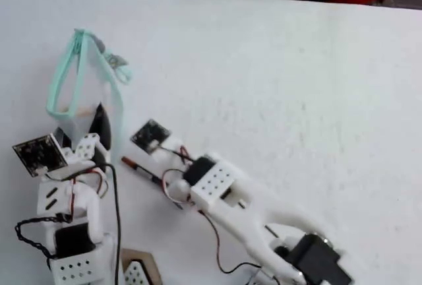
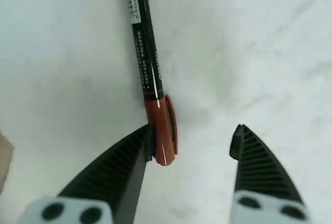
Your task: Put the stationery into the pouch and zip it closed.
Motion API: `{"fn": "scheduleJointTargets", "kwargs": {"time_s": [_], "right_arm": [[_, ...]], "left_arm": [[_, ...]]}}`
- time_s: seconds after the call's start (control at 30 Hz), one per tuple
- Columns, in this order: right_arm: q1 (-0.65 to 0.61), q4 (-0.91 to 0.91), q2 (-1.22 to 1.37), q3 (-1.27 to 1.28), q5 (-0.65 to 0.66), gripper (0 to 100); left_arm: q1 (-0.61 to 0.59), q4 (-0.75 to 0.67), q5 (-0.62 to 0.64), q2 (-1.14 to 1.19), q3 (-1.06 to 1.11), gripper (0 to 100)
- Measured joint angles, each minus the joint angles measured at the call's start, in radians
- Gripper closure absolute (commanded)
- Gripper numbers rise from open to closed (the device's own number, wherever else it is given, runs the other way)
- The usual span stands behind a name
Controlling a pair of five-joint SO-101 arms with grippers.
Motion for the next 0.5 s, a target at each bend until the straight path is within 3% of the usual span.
{"fn": "scheduleJointTargets", "kwargs": {"time_s": [0.13,0.33,0.5], "right_arm": [[-0.003,-0.014,0.095,-0.025,-0.002,79.2],[0.014,-0.017,0.181,-0.071,-0.002,97.2],[0.015,-0.02,0.187,-0.077,-0.003,98.1]], "left_arm": [[0.0,0.0,0.0,0.0,0.0,76],[0.0,0.0,0.0,0.0,0.0,76],[0.0,0.0,0.0,0.0,0.0,76]]}}
